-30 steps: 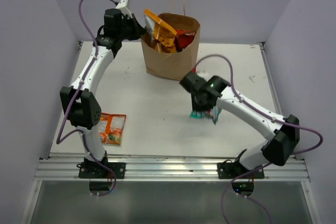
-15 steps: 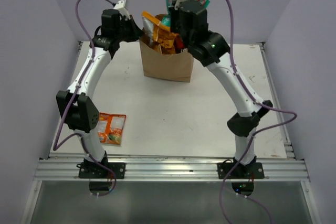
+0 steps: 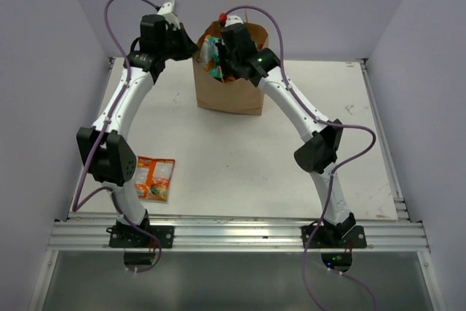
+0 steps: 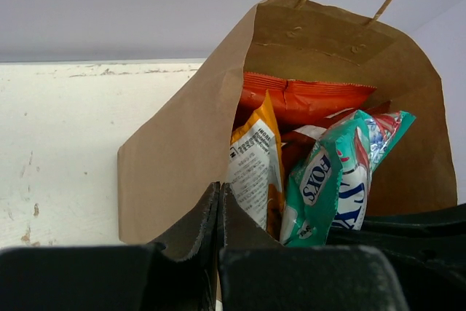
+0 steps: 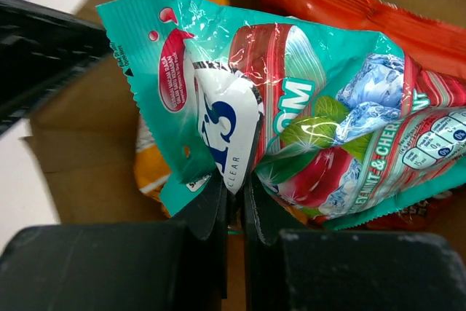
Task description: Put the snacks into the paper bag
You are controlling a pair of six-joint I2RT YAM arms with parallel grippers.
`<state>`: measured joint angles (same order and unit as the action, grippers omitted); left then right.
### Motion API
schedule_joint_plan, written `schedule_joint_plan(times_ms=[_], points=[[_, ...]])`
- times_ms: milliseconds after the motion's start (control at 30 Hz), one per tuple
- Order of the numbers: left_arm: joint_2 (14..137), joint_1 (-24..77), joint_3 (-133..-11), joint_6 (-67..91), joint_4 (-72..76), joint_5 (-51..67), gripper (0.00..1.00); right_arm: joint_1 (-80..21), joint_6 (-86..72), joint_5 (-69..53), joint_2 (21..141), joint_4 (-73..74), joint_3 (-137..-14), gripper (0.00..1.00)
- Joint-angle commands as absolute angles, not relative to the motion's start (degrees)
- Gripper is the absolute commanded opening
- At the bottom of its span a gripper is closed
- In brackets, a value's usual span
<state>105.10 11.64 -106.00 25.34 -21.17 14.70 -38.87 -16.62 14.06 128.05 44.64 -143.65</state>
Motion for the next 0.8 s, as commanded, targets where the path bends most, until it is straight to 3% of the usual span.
schedule_joint_plan(times_ms=[0, 100, 200, 233, 267, 433, 567, 767], points=[[100.46, 11.07, -106.70, 24.79, -15.82, 15.82, 0.00, -36.92, -20.65, 10.20, 128.59, 52.03, -142.48, 0.00], [100.55, 11.07, -106.61, 25.05, -15.47, 16.08, 0.00, -36.74, -19.08, 9.76, 126.92, 49.31, -142.82, 0.00], [100.81, 11.16, -106.61, 25.31, -15.29, 16.43, 0.00, -36.74, -15.48, 8.00, 122.63, 44.92, -143.17, 0.68], [100.90, 11.08, -106.70, 25.31, -15.29, 16.52, 0.00, -36.74, -14.95, 6.87, 120.69, 43.78, -143.00, 0.80], [101.07, 11.07, -106.70, 25.31, -15.12, 16.44, 0.00, -36.74, -13.72, 6.07, 118.85, 40.90, -142.82, 0.84], [101.69, 11.16, -107.05, 25.22, -15.29, 16.44, 0.00, -37.79, -8.54, -7.15, 106.45, 34.62, -136.67, 0.90], [102.22, 11.07, -107.23, 25.22, -15.38, 16.35, 0.00, -41.03, -2.83, -17.04, 107.84, 47.41, -137.82, 0.90], [101.95, 11.07, -107.23, 24.52, -16.17, 15.38, 0.00, -53.43, 4.74, -18.46, 109.94, 51.16, -116.33, 0.85]])
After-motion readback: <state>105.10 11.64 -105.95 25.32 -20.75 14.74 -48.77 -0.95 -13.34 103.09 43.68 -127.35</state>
